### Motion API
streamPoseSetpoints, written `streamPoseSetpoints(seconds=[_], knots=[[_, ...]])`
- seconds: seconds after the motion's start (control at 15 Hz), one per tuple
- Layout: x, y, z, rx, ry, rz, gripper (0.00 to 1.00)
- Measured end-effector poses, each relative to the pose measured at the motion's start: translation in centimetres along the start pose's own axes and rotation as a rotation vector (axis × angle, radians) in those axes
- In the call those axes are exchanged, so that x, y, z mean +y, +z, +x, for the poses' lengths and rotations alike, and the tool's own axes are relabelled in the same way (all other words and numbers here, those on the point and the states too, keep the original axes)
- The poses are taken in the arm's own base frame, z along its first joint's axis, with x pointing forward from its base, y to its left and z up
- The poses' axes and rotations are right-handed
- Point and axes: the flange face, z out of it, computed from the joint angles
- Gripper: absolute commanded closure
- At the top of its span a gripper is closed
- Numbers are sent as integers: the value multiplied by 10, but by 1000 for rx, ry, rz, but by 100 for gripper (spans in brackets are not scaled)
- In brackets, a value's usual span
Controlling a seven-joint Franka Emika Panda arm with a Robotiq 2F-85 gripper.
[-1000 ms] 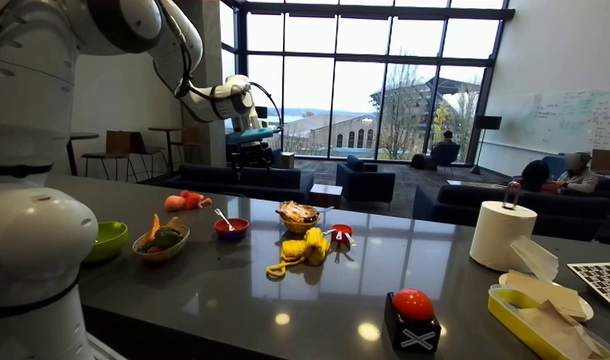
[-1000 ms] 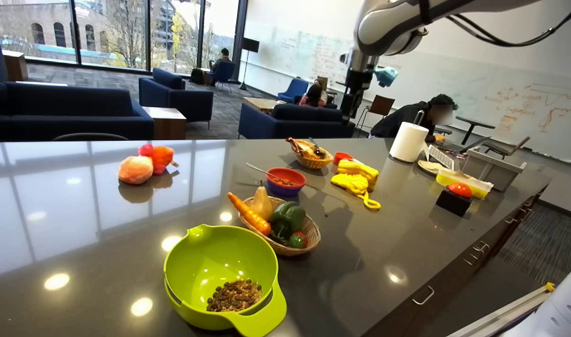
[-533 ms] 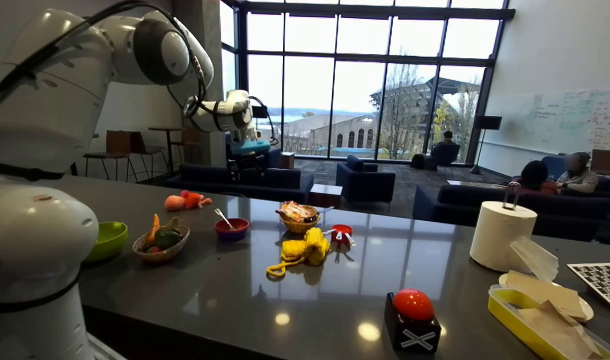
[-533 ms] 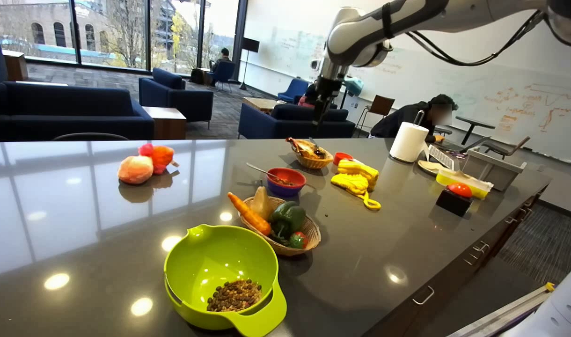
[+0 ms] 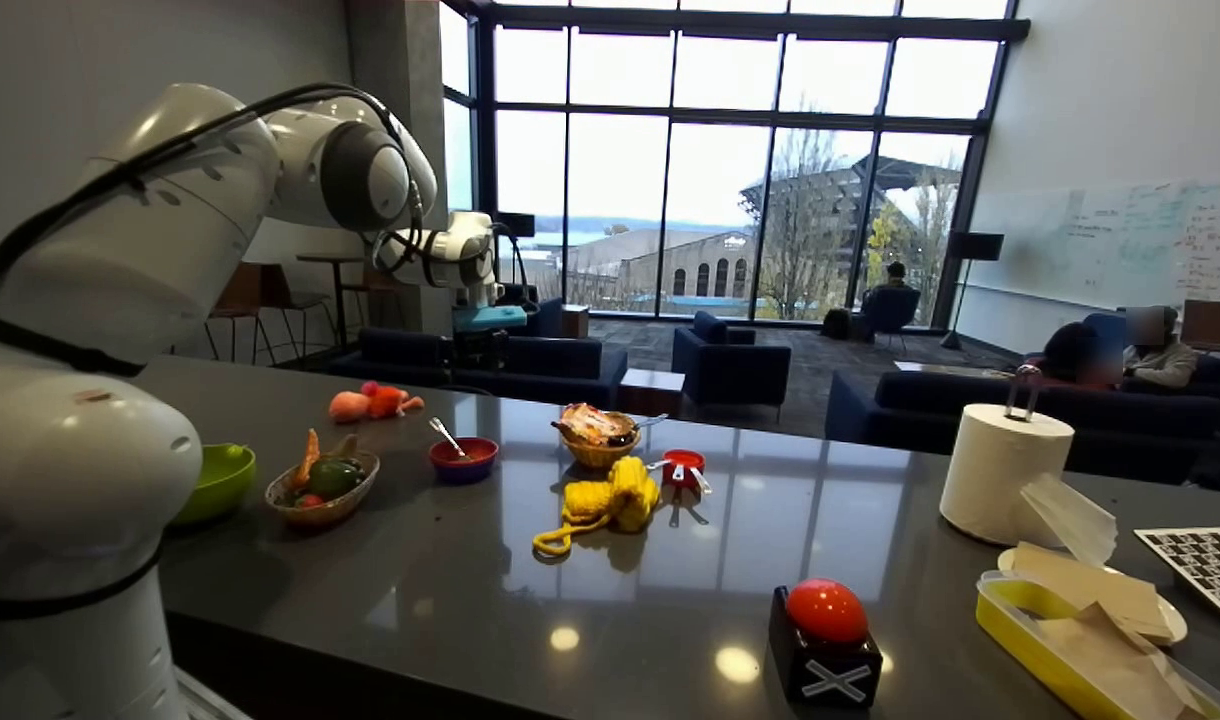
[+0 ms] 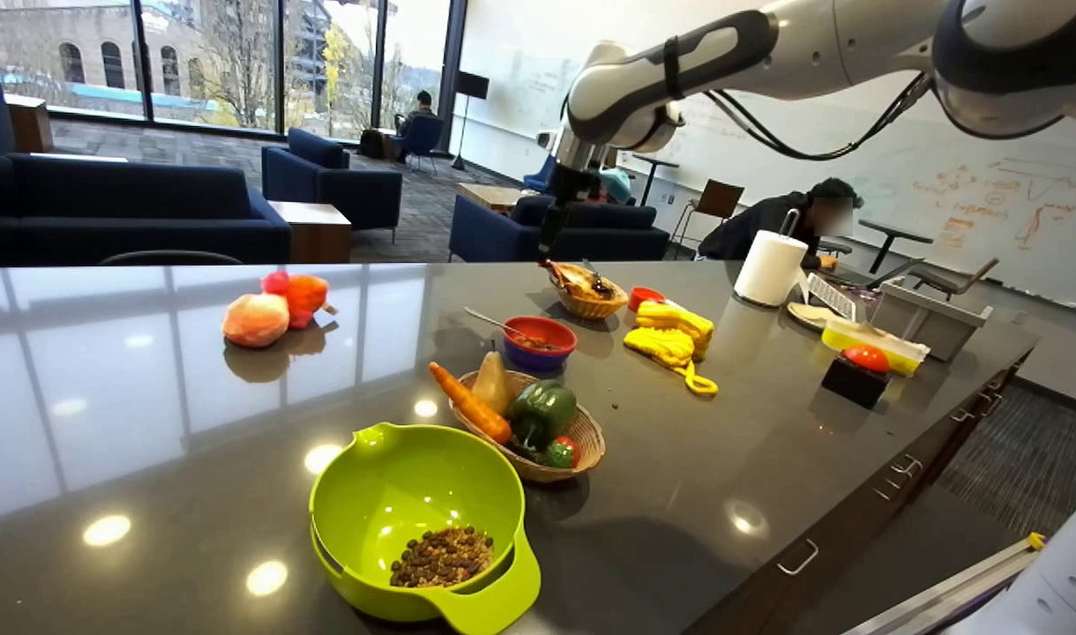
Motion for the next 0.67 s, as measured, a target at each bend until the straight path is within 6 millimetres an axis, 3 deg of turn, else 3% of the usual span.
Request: streamPoseSetpoints(seconds=[0.67], knots=[[-22, 68, 43, 49, -69, 49, 0]])
